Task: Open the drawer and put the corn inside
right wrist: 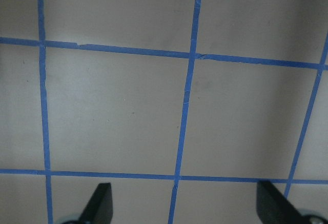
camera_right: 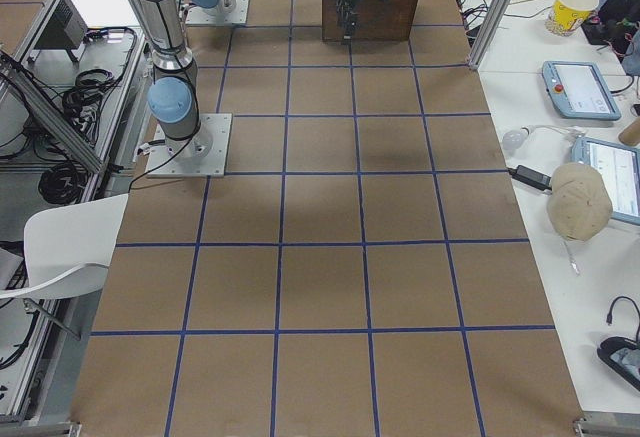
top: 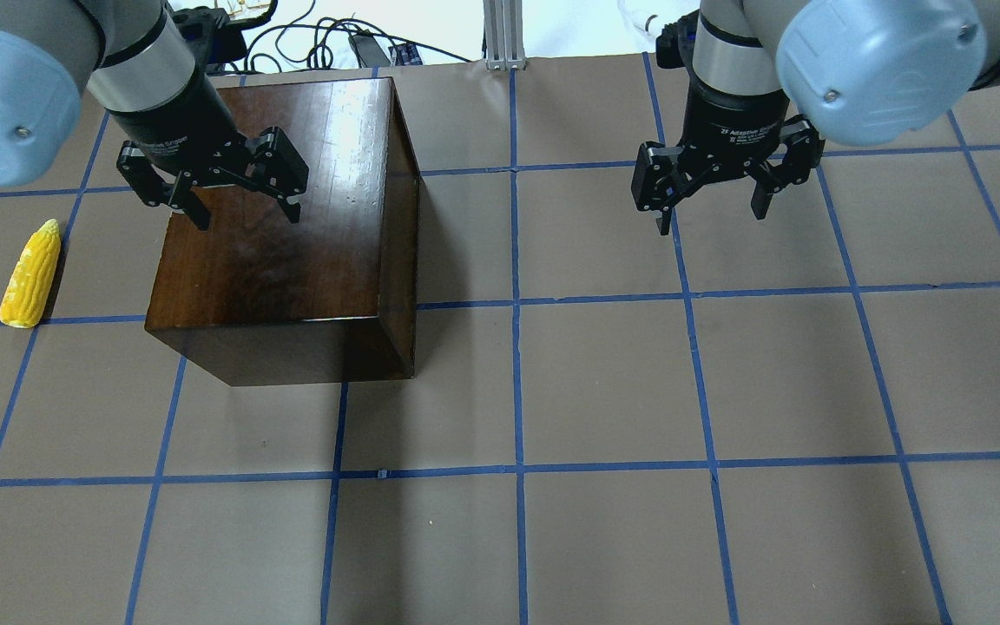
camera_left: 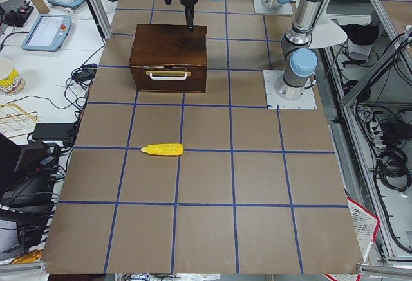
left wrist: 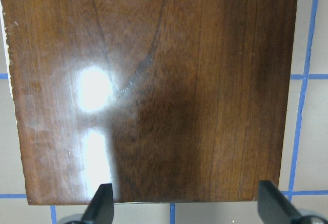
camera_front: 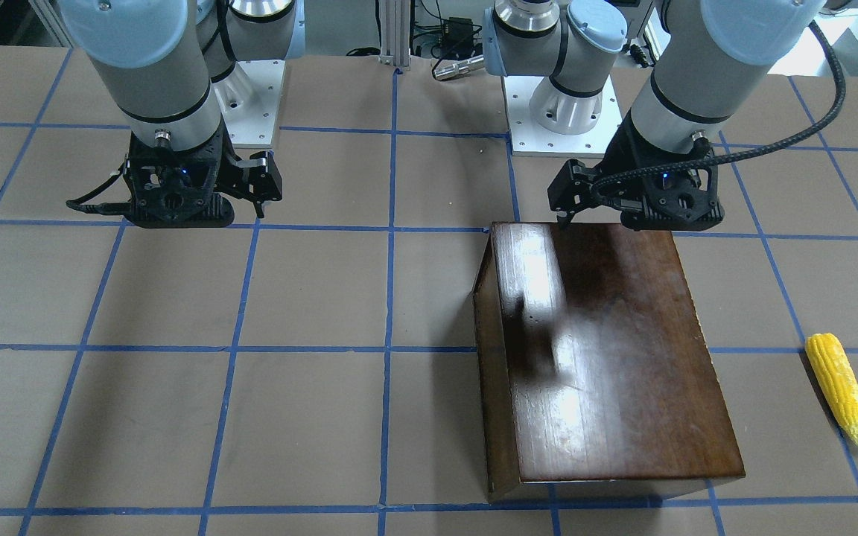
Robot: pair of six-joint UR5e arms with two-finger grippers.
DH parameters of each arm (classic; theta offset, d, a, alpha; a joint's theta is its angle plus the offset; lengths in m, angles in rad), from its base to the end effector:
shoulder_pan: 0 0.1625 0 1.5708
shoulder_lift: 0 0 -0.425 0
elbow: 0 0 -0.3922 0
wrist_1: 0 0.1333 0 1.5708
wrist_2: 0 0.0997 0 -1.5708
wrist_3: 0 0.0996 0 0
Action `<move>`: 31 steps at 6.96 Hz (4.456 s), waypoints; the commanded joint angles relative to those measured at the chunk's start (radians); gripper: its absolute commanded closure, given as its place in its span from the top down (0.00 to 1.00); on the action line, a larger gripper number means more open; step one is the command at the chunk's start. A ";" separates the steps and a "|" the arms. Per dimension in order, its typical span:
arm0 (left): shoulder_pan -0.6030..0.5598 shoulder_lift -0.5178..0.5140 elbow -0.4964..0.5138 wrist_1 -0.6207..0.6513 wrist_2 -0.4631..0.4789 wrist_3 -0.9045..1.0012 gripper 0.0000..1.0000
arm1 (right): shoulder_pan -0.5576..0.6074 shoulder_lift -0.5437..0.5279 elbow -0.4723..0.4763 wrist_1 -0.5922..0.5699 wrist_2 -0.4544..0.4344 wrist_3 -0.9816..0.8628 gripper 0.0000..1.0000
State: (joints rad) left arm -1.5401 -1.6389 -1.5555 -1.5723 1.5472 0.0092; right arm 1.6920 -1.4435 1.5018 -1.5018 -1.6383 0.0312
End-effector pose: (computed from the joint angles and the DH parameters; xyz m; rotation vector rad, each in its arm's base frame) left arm -0.1198 -0.5186 0.4610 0.0345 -3.1156 -0.0839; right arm 0.1899 -0.5126 0.4500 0.1442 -3.0556 -0.1865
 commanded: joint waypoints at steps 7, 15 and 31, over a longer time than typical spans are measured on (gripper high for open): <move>0.011 -0.002 0.002 0.008 0.002 0.006 1.00 | 0.000 0.000 0.000 0.000 0.000 -0.001 1.00; 0.012 -0.004 0.002 0.015 -0.009 0.003 1.00 | 0.000 0.000 0.000 0.000 0.000 0.000 1.00; 0.537 -0.268 0.049 0.117 -0.238 0.618 1.00 | 0.000 0.000 0.000 0.000 0.000 -0.001 1.00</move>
State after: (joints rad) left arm -1.0029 -1.8797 -1.5019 -1.4628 1.3571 0.6338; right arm 1.6920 -1.4435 1.5018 -1.5018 -1.6383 0.0308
